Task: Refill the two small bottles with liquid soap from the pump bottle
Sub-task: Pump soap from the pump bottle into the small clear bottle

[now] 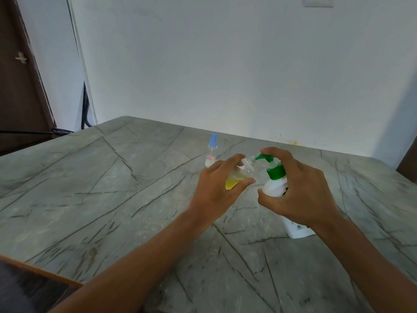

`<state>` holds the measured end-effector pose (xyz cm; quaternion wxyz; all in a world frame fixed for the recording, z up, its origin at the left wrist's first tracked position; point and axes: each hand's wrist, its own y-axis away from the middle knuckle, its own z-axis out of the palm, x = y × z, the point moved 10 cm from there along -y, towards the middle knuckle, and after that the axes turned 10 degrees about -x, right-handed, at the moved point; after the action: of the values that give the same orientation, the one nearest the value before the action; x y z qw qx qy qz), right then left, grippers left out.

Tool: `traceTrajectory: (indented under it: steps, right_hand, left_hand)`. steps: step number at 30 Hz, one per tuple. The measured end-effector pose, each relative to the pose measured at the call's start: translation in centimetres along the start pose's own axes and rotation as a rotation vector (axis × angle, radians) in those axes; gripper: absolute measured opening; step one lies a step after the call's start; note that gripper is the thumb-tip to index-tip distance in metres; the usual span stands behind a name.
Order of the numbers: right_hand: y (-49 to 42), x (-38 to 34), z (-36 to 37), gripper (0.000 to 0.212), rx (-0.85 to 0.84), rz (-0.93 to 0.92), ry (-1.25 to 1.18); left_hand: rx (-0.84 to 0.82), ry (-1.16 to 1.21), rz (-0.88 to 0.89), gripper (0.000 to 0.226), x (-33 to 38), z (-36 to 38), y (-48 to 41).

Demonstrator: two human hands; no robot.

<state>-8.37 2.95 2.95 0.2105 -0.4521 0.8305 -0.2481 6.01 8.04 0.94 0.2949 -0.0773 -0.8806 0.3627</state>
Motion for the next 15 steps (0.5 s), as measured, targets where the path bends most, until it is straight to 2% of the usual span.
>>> traceTrajectory:
  steps: [4,15]
  right_hand:
    - [-0.06,-0.11,0.26,0.097,-0.018,-0.007,0.037]
    - [0.04,-0.01,-0.28,0.083,0.024,0.008,-0.036]
  left_hand:
    - [0.003,-0.008,-0.012,0.053,-0.34,-0.1,-0.07]
    - [-0.004,0.003,0.011,0.052,0.08,0.18,0.05]
